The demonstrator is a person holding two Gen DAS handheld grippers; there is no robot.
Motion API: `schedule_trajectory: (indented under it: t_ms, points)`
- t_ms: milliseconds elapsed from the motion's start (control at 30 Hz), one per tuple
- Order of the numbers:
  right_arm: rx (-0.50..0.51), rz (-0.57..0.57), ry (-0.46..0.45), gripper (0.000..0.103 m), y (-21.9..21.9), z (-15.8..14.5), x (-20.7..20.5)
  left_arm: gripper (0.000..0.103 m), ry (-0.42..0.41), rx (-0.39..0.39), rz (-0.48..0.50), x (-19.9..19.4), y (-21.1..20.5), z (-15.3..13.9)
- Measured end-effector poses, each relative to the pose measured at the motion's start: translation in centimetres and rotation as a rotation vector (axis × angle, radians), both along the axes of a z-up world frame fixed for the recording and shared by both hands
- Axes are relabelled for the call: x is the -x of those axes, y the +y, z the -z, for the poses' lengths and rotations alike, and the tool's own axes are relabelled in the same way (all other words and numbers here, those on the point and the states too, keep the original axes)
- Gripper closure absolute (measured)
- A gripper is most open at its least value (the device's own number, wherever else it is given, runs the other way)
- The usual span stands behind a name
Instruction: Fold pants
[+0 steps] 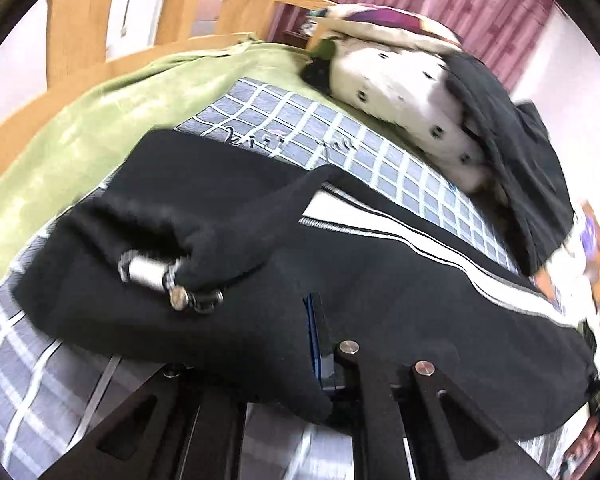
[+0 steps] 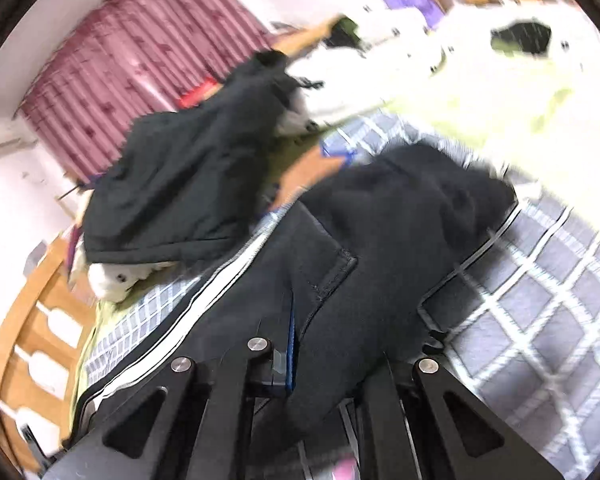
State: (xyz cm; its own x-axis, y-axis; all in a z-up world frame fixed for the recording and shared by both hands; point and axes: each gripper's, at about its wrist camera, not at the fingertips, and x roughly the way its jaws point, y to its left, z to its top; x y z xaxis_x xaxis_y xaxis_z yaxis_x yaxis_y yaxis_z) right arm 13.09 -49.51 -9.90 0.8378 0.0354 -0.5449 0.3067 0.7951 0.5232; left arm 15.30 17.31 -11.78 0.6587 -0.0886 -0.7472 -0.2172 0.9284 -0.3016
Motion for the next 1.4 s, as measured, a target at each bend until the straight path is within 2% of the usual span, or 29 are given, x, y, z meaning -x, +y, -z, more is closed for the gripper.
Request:
schedule_trajectory:
  t_ms: [67,167,233,267,333,433,467,500,567,600,633,700,767,867,900,933,967,1000,1067,1100,1133,1200,1267,1333,1367,1400]
  points:
    - [0.050,0.002,0.004,0.096,-0.5,-1.2,2.4,0.093,0.016,-0.027,0.041,1.8,-0.4,-0.2]
    - [0.042,-0.003,0.061,0.096,-3.0,-1.6,6.6,0.093,0.063,-0.006,0.109,5.3,-1.0,0.8]
    - [0.046,-0.021,0.127,0.096,-4.3,-0.9,8.9,0.092,0.094,0.003,0.143,7.3,-1.6,2.1]
    - [0.053,-0.032,0.171,0.096,-5.0,-0.3,10.2,0.092,0.099,-0.009,0.155,8.1,-1.9,2.7]
    - [0.049,-0.048,0.212,0.093,-5.6,0.9,11.6,0.088,0.101,-0.083,0.153,8.9,-2.6,3.8]
    - [0.011,-0.081,0.321,0.085,-5.9,3.9,12.4,0.085,0.107,-0.108,0.142,9.0,-2.8,3.9]
    - [-0.037,-0.075,0.323,0.082,-6.8,4.2,13.1,0.072,0.109,-0.118,0.132,9.1,-2.8,3.8]
    - [-0.072,-0.061,0.294,0.076,-7.4,4.2,14.1,0.050,0.111,-0.138,0.113,9.5,-2.7,3.7]
    - [-0.103,0.003,0.209,0.059,-9.1,3.5,15.4,0.028,0.099,-0.147,0.082,10.3,-2.3,3.6]
    - [-0.091,0.034,0.193,0.045,-9.7,3.2,15.6,0.028,0.084,-0.135,0.062,11.0,-1.9,3.5]
    - [-0.077,0.065,0.173,0.037,-10.4,2.9,15.7,0.028,0.080,-0.123,0.056,11.5,-1.7,3.5]
    - [-0.073,0.097,0.157,0.036,-11.7,3.0,15.1,0.028,0.076,-0.099,0.042,12.2,-1.2,3.4]
    - [-0.127,0.107,0.155,0.034,-13.0,4.0,14.1,0.028,0.069,-0.100,0.015,12.5,-0.9,3.2]
    - [-0.312,0.147,0.147,0.033,-15.0,6.8,11.7,0.028,0.038,-0.091,-0.049,13.7,-0.6,2.6]
    - [-0.327,0.166,0.155,0.048,-15.5,7.3,11.2,0.028,0.025,-0.089,-0.063,14.0,-0.5,2.4]
    - [-0.299,0.187,0.168,0.065,-15.6,7.1,10.9,0.028,0.001,-0.090,-0.078,14.4,-0.5,2.0]
    - [-0.207,0.188,0.151,0.068,-15.7,5.9,10.6,0.028,-0.016,-0.098,-0.081,14.8,-0.5,1.6]
    - [-0.136,0.152,0.099,0.071,-15.8,4.4,10.6,0.028,-0.031,-0.115,-0.083,15.0,-0.5,1.0]
    - [-0.088,0.119,-0.008,0.071,-15.8,2.5,11.1,0.028,-0.056,-0.166,-0.079,15.2,-0.7,0.2]
    - [-0.084,0.125,-0.020,0.069,-15.7,2.2,11.1,0.028,-0.056,-0.182,-0.076,15.1,-0.8,0.0]
    - [-0.071,0.129,0.008,0.065,-15.5,2.3,10.8,0.028,-0.046,-0.192,-0.068,14.6,-0.8,-0.1]
    - [0.023,0.122,0.156,0.058,-14.7,2.9,9.4,0.028,-0.034,-0.197,-0.034,13.8,-1.0,-0.2]
    - [0.081,0.114,0.260,0.058,-14.1,3.6,9.3,0.028,-0.003,-0.246,-0.017,12.8,-1.5,-0.1]
    - [0.139,0.165,0.277,0.057,-13.5,3.4,11.7,0.028,0.033,-0.305,-0.004,11.5,-1.5,0.5]
    - [0.165,0.181,0.270,0.057,-13.2,3.0,13.0,0.032,0.052,-0.311,-0.001,10.8,-1.2,1.0]
    - [0.181,0.184,0.261,0.057,-12.7,2.4,13.9,0.049,0.062,-0.297,0.005,10.3,-0.9,1.3]
